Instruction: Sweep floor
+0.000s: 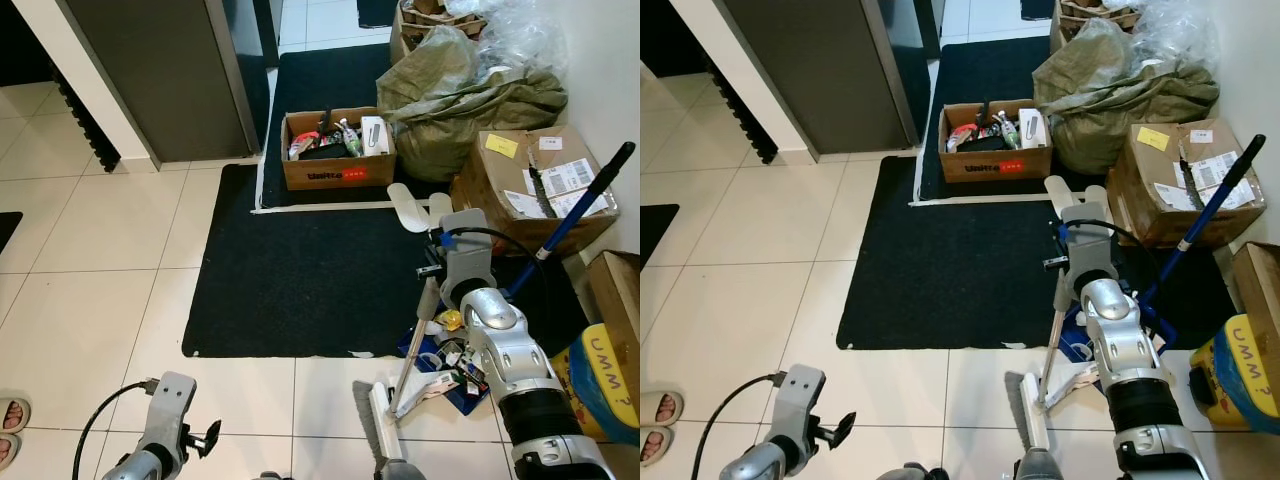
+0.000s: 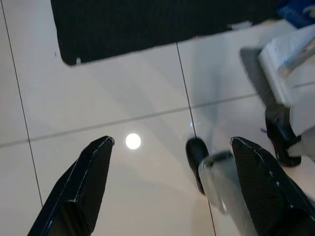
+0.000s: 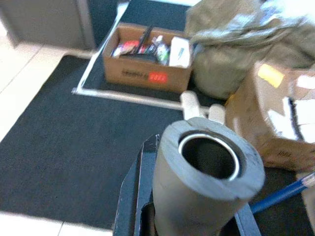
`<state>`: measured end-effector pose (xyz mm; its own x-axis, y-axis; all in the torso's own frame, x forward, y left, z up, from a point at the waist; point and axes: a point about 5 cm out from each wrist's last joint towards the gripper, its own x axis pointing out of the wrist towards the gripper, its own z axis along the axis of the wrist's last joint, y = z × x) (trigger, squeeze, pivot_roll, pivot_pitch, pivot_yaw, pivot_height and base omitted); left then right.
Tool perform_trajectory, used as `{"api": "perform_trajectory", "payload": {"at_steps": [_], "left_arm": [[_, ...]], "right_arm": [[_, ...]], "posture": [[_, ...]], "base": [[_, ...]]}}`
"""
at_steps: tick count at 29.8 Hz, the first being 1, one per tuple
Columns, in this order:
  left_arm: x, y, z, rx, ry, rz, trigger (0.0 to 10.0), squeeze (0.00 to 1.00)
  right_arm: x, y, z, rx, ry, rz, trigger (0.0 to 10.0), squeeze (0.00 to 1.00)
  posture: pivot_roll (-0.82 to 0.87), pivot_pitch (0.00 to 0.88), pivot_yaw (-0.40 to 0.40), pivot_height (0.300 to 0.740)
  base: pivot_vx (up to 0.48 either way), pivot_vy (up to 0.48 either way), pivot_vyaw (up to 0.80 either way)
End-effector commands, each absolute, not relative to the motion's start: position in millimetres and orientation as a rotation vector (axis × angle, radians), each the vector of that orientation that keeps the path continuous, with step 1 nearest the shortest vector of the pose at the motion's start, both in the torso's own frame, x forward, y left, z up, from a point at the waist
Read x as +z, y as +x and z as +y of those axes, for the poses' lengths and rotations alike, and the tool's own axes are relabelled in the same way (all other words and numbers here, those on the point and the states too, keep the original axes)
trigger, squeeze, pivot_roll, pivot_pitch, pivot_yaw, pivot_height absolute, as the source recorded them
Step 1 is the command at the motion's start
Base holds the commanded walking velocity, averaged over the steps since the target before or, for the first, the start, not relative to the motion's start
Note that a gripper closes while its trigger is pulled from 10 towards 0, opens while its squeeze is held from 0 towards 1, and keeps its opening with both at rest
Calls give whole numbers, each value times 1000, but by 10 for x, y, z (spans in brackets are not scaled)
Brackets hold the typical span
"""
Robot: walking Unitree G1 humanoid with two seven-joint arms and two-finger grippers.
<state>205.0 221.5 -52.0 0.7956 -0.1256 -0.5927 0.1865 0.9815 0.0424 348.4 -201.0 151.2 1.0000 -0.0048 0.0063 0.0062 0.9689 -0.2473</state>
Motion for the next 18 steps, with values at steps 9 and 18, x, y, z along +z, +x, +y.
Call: {"api": "perform_trajectory", "payload": {"at_steps": [9,18], "left_arm": [[-588,1910,2274,-159,110,672,10000,0],[-600,1917,2201,-180,93,669,10000,0]], "right_arm": [[1850,3493,-1902,39,-223,-233,10000,0],[1935,3482,-1776,139,-247,-291,10000,0]], "posture": [[-72,286,94,740],[-75,283,91,740]], "base": [[0,0,0],[0,0,0]]}}
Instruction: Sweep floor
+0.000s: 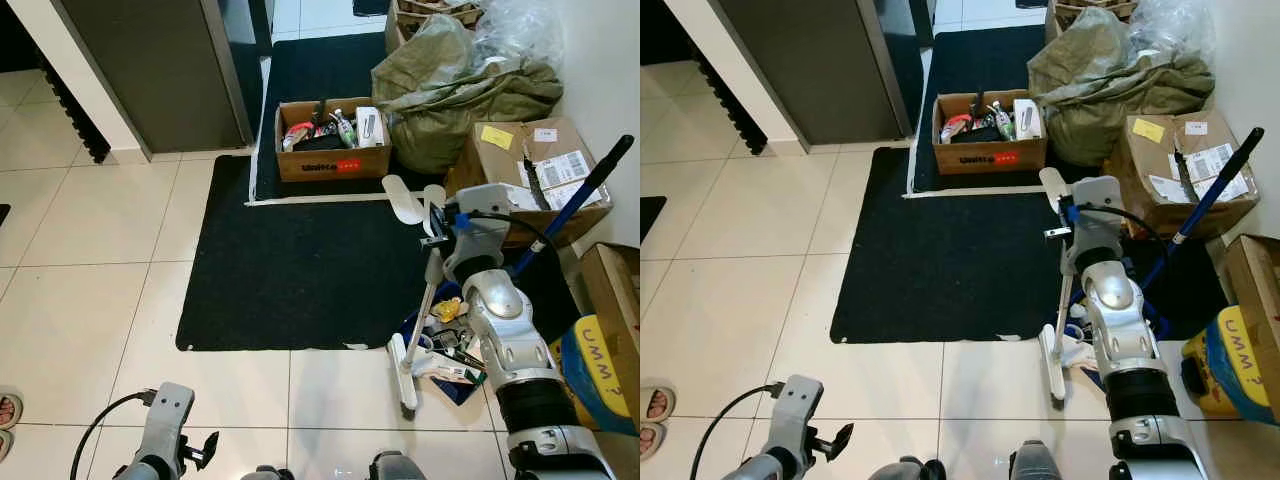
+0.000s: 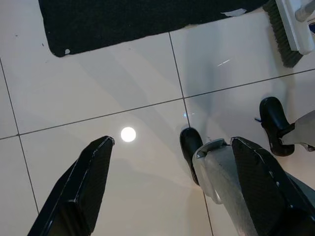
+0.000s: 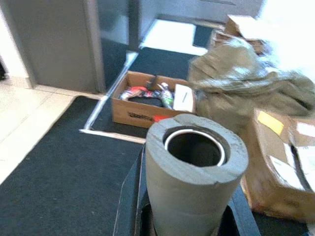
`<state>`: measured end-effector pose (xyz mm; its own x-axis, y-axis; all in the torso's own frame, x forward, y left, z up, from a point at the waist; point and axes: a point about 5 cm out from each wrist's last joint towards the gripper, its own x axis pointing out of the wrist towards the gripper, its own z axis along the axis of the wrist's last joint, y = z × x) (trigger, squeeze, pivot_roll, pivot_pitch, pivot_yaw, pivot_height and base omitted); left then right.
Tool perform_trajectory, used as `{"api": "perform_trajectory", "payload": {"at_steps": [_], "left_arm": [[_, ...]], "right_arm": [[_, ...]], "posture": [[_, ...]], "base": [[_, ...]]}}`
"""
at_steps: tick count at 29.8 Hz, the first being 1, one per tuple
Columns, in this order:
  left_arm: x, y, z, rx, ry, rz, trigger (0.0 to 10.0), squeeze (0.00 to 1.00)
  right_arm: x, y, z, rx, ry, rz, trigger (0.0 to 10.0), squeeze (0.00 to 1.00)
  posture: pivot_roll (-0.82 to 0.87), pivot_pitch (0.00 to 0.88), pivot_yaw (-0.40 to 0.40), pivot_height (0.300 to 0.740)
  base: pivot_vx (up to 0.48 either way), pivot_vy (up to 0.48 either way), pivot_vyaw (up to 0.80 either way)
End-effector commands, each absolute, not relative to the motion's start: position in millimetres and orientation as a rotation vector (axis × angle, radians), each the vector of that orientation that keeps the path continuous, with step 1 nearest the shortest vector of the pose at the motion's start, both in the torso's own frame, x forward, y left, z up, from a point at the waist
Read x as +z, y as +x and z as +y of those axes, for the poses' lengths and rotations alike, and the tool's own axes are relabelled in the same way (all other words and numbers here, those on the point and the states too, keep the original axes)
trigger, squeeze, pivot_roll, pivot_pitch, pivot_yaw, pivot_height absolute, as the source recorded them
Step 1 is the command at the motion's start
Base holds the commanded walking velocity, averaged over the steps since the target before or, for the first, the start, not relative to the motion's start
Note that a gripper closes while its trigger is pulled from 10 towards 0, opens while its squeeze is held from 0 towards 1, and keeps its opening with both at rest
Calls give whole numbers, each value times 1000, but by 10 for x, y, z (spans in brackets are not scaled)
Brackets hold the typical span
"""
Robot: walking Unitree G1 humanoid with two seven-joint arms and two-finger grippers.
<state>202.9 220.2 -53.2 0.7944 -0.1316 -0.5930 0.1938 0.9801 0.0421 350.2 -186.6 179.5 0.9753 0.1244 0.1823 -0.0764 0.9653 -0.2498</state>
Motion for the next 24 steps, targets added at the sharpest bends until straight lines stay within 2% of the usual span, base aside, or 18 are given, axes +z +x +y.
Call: {"api": "perform_trajectory", "payload": {"at_steps": [1,11,24], "left_arm": [[-605,1910,2189,-187,93,671,10000,0],[-618,1893,2173,-198,96,678,10000,0],[-650,1850,2140,-198,90,691,10000,0]], "right_arm": [[1963,3484,-1766,147,-249,-309,10000,0],[2186,3530,-1765,157,-229,-435,10000,0],[2332,3543,-1770,191,-212,-472,10000,0]], "posture": [[-75,283,91,740],[-71,279,98,740],[-72,265,97,740]], "base": [[0,0,0],[0,0,0],[0,0,0]]}}
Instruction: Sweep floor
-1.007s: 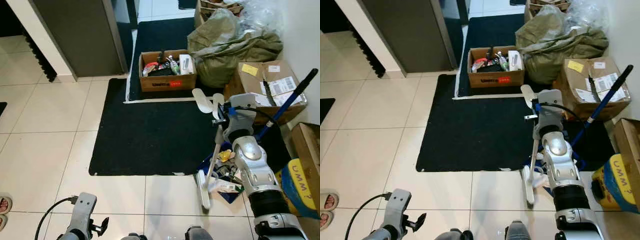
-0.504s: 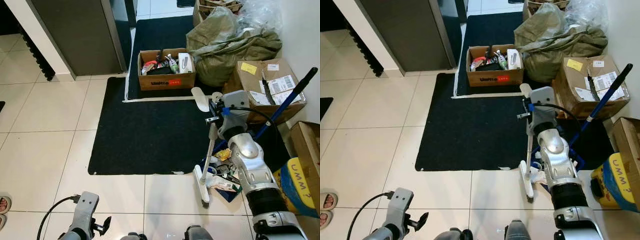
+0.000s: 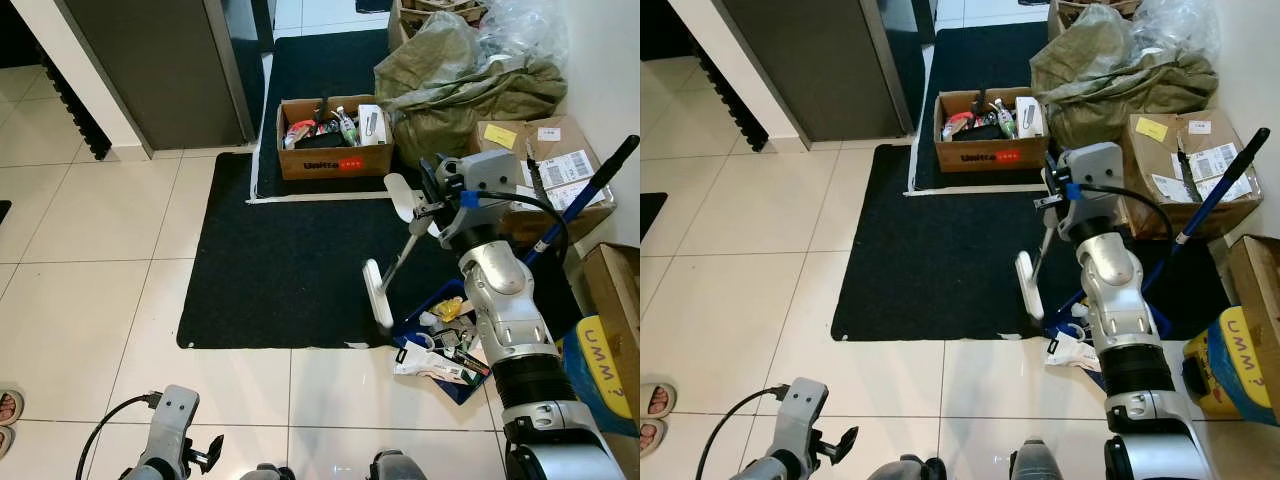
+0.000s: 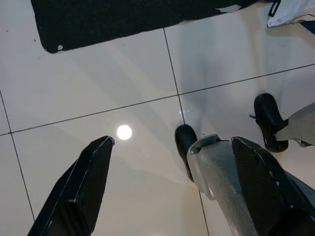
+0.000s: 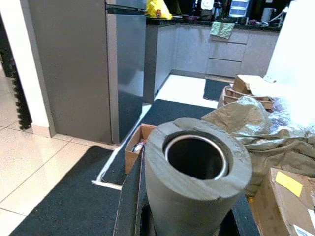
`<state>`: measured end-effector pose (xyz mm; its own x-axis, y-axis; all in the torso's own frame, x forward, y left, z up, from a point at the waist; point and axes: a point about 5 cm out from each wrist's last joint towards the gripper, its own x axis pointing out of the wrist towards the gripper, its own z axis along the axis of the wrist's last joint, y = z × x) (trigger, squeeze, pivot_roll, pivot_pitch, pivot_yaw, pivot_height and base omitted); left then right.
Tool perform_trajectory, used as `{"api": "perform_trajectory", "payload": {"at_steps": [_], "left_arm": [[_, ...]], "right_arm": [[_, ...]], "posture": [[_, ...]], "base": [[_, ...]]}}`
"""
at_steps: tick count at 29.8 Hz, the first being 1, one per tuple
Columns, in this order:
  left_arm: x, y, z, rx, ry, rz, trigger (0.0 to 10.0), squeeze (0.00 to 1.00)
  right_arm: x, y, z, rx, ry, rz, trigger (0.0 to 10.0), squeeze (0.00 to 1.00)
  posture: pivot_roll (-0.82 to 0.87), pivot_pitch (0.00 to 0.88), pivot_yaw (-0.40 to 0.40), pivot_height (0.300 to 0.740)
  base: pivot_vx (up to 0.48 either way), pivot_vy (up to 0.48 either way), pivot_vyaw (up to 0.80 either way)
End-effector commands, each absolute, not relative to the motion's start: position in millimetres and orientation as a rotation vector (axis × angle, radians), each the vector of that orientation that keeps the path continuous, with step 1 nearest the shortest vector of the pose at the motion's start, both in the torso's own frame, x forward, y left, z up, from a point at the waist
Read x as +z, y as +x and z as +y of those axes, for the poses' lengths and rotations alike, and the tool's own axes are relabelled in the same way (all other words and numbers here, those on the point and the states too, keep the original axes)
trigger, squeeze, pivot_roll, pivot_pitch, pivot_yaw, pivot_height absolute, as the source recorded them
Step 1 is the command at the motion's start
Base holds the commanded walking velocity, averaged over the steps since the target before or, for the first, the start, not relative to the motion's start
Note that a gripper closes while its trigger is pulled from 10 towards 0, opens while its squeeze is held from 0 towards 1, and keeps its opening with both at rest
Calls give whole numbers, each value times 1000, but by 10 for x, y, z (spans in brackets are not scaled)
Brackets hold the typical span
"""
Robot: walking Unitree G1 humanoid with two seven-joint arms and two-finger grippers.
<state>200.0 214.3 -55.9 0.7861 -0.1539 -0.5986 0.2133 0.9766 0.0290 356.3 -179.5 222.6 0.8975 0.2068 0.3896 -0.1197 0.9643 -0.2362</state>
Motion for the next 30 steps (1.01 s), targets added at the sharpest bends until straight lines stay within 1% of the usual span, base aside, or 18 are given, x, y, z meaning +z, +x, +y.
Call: {"api": "perform_trajectory", "payload": {"at_steps": [1,9,10,11,12,14,15,16,18,19,20,21,22,24,25,30], "left_arm": [[-650,1850,2140,-198,90,691,10000,0],[-671,1826,2128,-196,89,707,10000,0],[-676,1821,2126,-195,89,710,10000,0],[-676,1821,2126,-195,89,710,10000,0],[-688,1806,2116,-195,87,719,10000,0],[-688,1806,2116,-195,87,719,10000,0],[-702,1786,2106,-196,86,728,10000,0],[-718,1760,2102,-195,84,739,10000,0],[-718,1760,2102,-195,84,739,10000,0],[-729,1739,2103,-194,84,747,10000,0],[-735,1724,2108,-193,83,751,10000,0],[-739,1710,2119,-190,83,755,10000,0],[-739,1710,2119,-190,83,755,10000,0],[-742,1698,2133,-186,83,757,10000,0],[-742,1692,2140,-184,83,757,10000,0],[-741,1687,2151,-182,84,756,10000,0]], "right_arm": [[2332,3543,-1770,191,-212,-472,10000,0],[2311,3557,-1733,278,-140,-383,10000,0],[2274,3550,-1702,334,-112,-333,10000,0],[2274,3550,-1702,334,-112,-333,10000,0],[2220,3503,-1686,438,-67,-270,10000,0],[2220,3503,-1686,438,-67,-270,10000,0],[2194,3445,-1696,535,-12,-220,10000,0],[2181,3388,-1726,614,-5,-182,10000,0],[2181,3388,-1726,614,-5,-182,10000,0],[2168,3355,-1760,655,-22,-152,10000,0],[2143,3347,-1808,661,-83,-128,10000,0],[2076,3355,-1858,644,-200,-101,10000,0],[2076,3355,-1858,644,-200,-101,10000,0],[1983,3359,-1906,630,-370,-69,10000,0],[1967,3358,-1904,627,-426,-77,10000,0],[2001,3354,-1881,614,-515,-136,10000,0]], "posture": [[-72,265,97,740],[-76,251,94,740],[-76,251,94,740],[-76,251,94,740],[-80,244,91,740],[-80,244,91,740],[-83,242,89,740],[-88,241,87,740],[-88,241,87,740],[-88,241,87,740],[-89,243,87,740],[-86,249,86,740],[-86,249,86,740],[-84,250,86,740],[-78,256,87,740],[-79,261,91,740]], "base": [[0,0,0],[0,0,0],[0,0,0],[0,0,0],[0,0,0],[0,0,0],[0,0,0],[0,0,0],[0,0,0],[0,0,0],[0,0,0],[0,0,0],[0,0,0],[0,0,0],[0,0,0],[0,0,0]]}}
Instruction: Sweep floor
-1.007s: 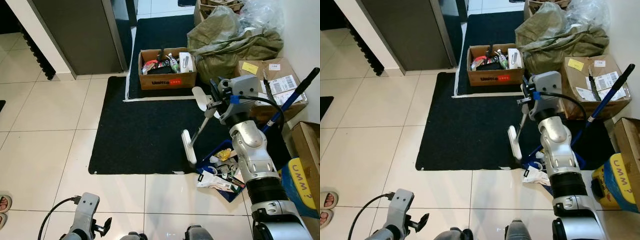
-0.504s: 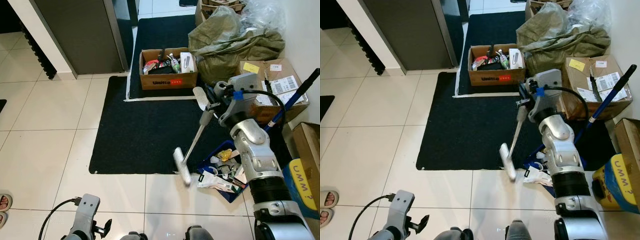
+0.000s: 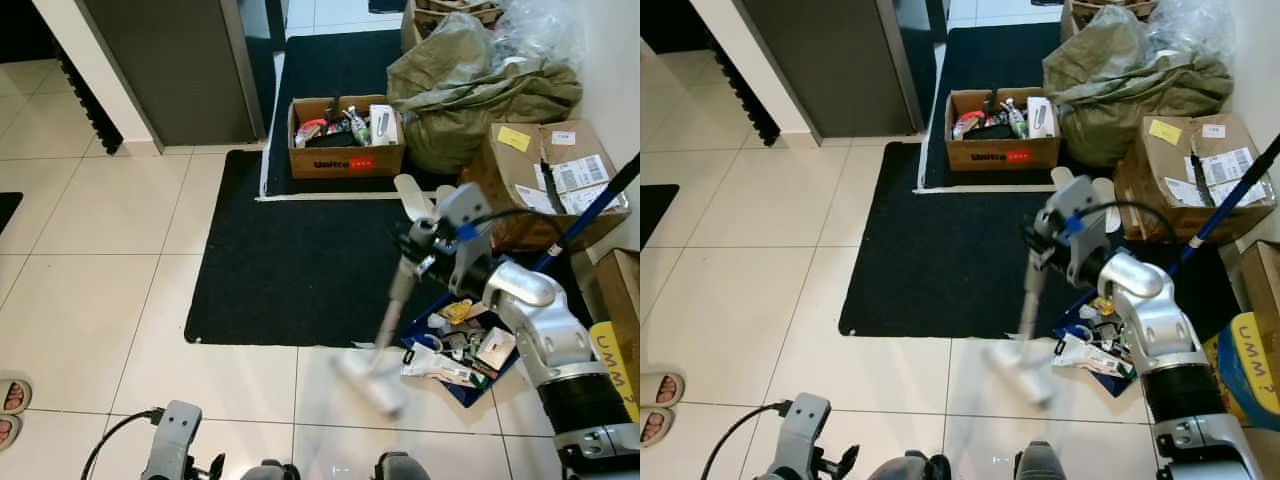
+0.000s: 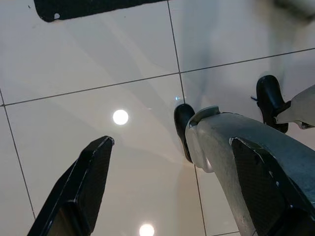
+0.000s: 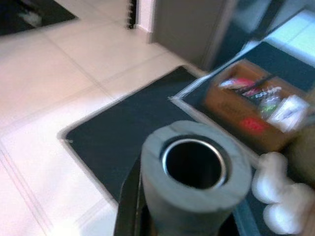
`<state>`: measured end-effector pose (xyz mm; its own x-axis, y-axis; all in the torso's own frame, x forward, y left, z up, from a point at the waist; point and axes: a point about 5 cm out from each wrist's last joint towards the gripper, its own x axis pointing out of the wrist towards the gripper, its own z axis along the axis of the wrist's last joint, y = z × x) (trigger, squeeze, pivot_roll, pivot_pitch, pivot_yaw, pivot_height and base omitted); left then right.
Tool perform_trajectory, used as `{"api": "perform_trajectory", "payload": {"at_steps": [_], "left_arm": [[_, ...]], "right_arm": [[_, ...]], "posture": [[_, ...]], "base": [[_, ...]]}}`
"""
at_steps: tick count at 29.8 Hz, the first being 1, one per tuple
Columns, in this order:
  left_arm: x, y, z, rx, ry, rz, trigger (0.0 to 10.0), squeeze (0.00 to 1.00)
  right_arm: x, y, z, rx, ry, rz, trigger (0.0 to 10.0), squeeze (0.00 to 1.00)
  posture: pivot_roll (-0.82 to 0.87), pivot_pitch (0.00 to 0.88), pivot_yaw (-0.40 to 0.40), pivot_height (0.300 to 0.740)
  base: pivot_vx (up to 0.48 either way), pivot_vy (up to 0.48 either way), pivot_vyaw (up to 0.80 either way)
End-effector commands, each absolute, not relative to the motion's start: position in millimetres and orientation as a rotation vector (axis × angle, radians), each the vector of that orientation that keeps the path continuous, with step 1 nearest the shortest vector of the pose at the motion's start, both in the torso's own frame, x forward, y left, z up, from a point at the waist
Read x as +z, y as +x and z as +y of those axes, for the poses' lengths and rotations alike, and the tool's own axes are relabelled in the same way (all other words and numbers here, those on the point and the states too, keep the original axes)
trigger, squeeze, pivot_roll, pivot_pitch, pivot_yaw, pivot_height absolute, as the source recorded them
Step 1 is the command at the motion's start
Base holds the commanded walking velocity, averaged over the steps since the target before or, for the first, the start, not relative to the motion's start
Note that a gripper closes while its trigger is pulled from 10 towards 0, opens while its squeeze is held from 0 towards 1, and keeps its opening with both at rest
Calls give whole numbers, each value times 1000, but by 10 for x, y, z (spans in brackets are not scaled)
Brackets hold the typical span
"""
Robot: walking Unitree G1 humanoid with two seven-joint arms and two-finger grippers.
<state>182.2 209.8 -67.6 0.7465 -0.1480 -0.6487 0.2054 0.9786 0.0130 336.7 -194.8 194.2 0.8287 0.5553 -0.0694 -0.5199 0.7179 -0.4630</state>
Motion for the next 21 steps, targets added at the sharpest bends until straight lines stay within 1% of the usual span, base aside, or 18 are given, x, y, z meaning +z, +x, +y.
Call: {"api": "perform_trajectory", "payload": {"at_steps": [1,2,3,4,6,8,18,21], "left_arm": [[-740,1685,2155,-181,84,755,10000,0],[-740,1685,2155,-181,84,755,10000,0],[-739,1686,2157,-180,85,754,10000,0],[-739,1686,2157,-180,85,754,10000,0],[-736,1688,2163,-178,84,751,10000,0],[-735,1688,2163,-179,84,750,10000,0],[-752,1660,2148,-185,84,759,10000,0],[-761,1644,2134,-190,84,764,10000,0]], "right_arm": [[2011,3340,-1857,615,-563,-152,10000,0],[2011,3340,-1857,615,-563,-152,10000,0],[2008,3327,-1836,619,-612,-160,10000,0],[2008,3327,-1836,619,-612,-160,10000,0],[1967,3306,-1815,639,-672,-142,10000,0],[1962,3303,-1818,641,-689,-141,10000,0],[2055,3321,-1816,604,-657,-214,10000,0],[2214,3375,-1863,509,-639,-309,10000,0]], "posture": [[-79,261,91,740],[-79,261,91,740],[-79,261,91,740],[-79,261,91,740],[-75,267,91,740],[-75,267,92,740],[-75,269,90,740],[-74,271,89,740]], "base": [[0,0,0],[0,0,0],[0,0,0],[0,0,0],[0,0,0],[0,0,0],[0,0,0],[0,0,0]]}}
